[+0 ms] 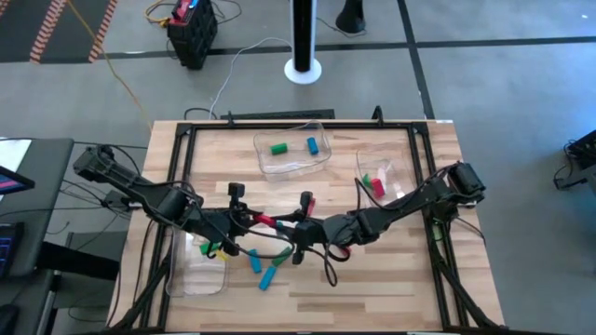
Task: Sort blocks by size
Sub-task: Put the red rectangle block into the left transparent bin
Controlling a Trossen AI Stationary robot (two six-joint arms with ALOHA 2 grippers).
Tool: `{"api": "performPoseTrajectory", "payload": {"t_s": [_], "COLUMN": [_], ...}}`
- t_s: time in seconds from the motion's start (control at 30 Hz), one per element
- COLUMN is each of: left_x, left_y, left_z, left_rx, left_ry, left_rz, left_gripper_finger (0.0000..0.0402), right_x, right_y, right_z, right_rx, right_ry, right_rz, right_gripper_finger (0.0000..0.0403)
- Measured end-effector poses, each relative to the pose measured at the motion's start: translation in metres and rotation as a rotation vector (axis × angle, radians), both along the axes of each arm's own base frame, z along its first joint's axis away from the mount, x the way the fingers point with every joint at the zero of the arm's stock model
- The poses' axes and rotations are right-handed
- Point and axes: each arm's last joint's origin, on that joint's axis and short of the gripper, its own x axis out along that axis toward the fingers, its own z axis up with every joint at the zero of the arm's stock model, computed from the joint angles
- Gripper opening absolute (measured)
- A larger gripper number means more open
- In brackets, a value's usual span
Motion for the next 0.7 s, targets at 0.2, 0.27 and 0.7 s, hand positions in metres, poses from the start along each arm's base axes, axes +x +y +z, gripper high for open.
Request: {"api": "performPoseTrajectory", "payload": {"t_s": [0.2, 0.27, 0.7], "left_x": [-0.001, -0.002, -0.013], "left_y": [0.000, 0.001, 0.006], "left_z": [-0.001, -0.002, -0.010], "left_rx": [-0.001, -0.005, -0.015], "left_ry": [0.009, 0.021, 0.144], "left_rz": [0.005, 0.013, 0.083], "left_gripper_finger": [0.0059, 0.0059, 0.0058], "right_x": [0.000, 0.000, -0.001], "right_y": [0.000, 0.000, 0.000], "right_z": [0.000, -0.001, -0.006], "right_rx": [0.012, 0.012, 0.017], "right_ry": [0.000, 0.004, 0.051], "right_rz": [-0.001, -0.003, -0.019], "right_gripper_finger": [0.0099, 0.0105, 0.0154]}}
